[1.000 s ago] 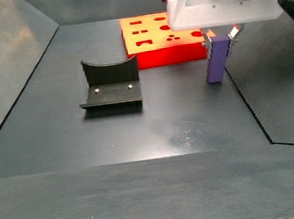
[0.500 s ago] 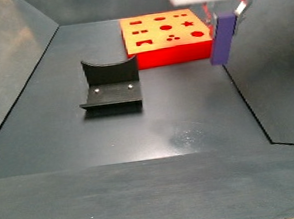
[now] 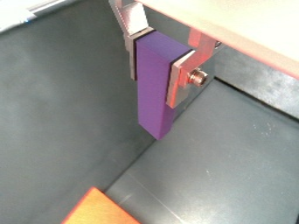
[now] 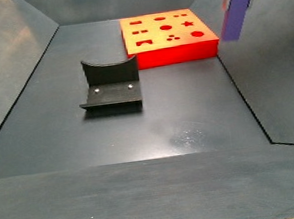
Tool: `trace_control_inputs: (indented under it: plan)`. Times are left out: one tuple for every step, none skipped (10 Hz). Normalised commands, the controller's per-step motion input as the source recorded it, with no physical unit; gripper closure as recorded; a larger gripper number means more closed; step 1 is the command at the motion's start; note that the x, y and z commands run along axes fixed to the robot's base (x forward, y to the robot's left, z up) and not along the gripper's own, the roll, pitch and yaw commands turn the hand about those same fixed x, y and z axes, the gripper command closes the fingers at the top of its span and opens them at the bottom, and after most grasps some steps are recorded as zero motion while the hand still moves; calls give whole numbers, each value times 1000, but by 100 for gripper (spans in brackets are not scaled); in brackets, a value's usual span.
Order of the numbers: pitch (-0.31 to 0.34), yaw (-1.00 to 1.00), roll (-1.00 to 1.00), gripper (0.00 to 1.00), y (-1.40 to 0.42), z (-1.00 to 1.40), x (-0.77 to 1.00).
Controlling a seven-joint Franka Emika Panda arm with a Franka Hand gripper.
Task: Pick up the rectangle object. Move up. Move to above the board. Insert the rectangle object.
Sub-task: Move to above the board.
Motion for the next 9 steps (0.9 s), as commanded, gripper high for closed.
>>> trace_control_inputs:
  plan:
    - [21,-45,47,100,-130,1000,-275]
    - [31,-17,57,100,-121,1000,-278]
    - [46,-2,58,100,-113,1000,-285]
    - [57,5,58,100,-107,1000,-291]
    - [80,15,56,100,-101,1000,-317]
    - [84,19,49,100,-95,1000,-341]
    - [85,16,36,100,-86,1000,-371]
    - [82,15,21,100,-77,1000,-421]
    - [77,17,13,100,-76,1000,-466]
